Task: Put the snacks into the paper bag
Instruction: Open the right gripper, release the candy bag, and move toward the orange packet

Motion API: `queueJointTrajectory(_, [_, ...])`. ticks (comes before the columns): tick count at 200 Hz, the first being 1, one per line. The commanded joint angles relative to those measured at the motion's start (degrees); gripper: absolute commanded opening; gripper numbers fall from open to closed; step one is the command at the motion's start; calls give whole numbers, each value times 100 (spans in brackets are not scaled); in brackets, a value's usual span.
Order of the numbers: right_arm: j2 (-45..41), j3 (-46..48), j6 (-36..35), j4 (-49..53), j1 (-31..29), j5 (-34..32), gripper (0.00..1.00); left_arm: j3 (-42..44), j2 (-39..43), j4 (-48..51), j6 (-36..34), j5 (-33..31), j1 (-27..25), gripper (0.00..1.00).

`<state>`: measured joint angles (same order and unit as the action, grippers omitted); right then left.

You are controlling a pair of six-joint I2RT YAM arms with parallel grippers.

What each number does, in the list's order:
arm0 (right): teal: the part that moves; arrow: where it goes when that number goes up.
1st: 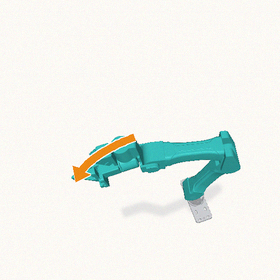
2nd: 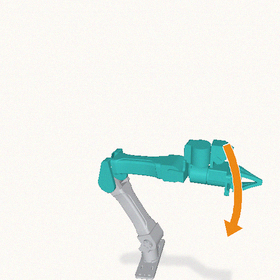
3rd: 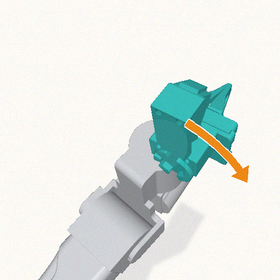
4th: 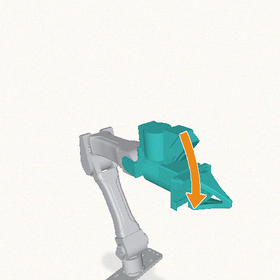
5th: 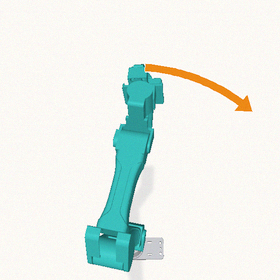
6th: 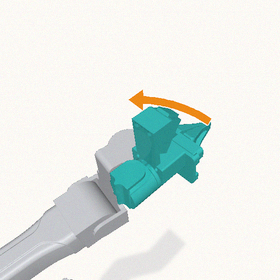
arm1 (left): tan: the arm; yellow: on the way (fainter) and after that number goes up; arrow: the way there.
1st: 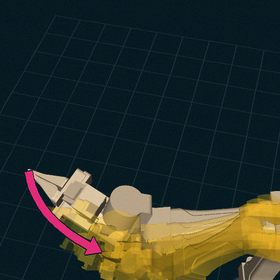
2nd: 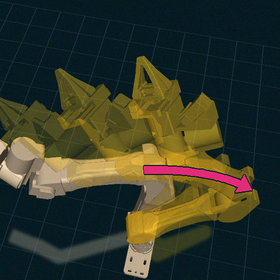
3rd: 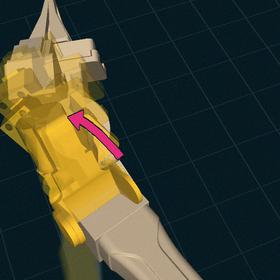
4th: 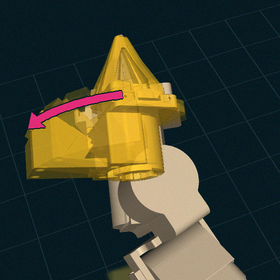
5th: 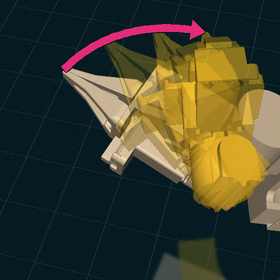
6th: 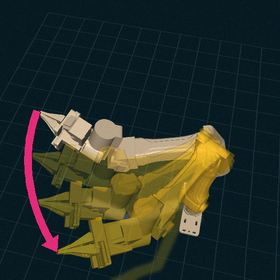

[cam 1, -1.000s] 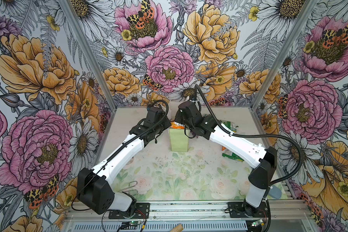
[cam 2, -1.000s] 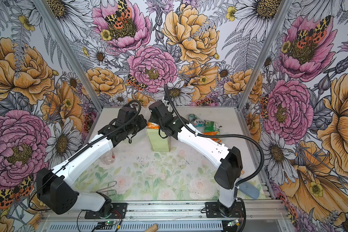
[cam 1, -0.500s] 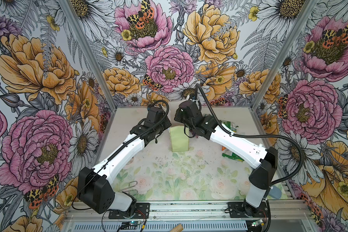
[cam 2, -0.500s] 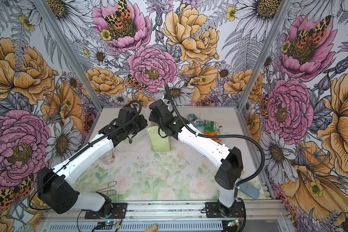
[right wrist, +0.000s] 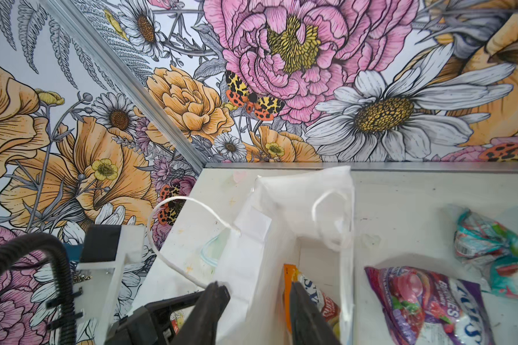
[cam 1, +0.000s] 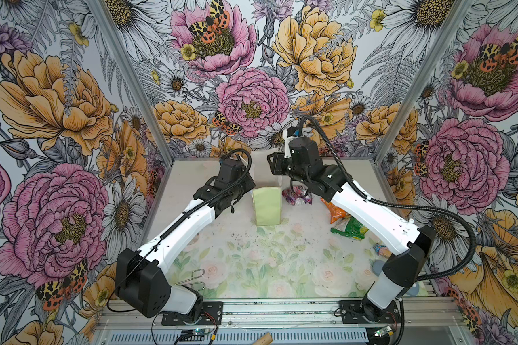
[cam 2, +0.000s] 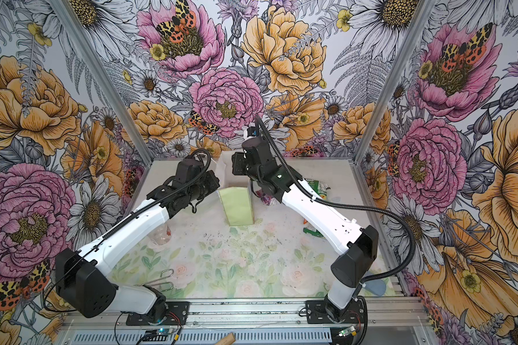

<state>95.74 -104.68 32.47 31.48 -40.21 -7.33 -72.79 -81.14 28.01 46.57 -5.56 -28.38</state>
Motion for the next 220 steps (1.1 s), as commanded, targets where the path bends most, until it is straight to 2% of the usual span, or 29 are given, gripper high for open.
queueJointTrajectory(1, [-579,-17,-613,453,305,371,54,-134,-11,-6,-17,108,-36,0])
queueJointTrajectory(30, [-1084,126,-962,1050,749,120,70,-145,-31,-3,-16,108,-36,0])
queueJointTrajectory(74, [-1637,544,-1050,1771,1746,533,89,-164,-77,0,-7,139,-37,0])
queueJointTrajectory(110, [-1524,758,-812,2545,2650,892,91,-195,-161,-1,-59,206,-24,0])
queueJointTrajectory(142, [-1452,1345,-458,2583,3265,1411,91,-224,-200,-1,-68,243,-27,0])
queueJointTrajectory(151, [-1393,1520,-450,2588,3385,1578,94,-235,-207,-5,-77,248,-36,0])
queueJointTrajectory(167, [-1196,1786,-616,2590,3527,1767,99,-244,-213,1,-86,275,-22,0])
queueJointTrajectory(189, [-809,1947,-1026,2653,3586,1745,100,-244,-226,1,-86,290,-14,0])
queueJointTrajectory(220, [87,1494,-1707,3129,3605,1190,100,-235,-235,-5,-76,294,-18,0])
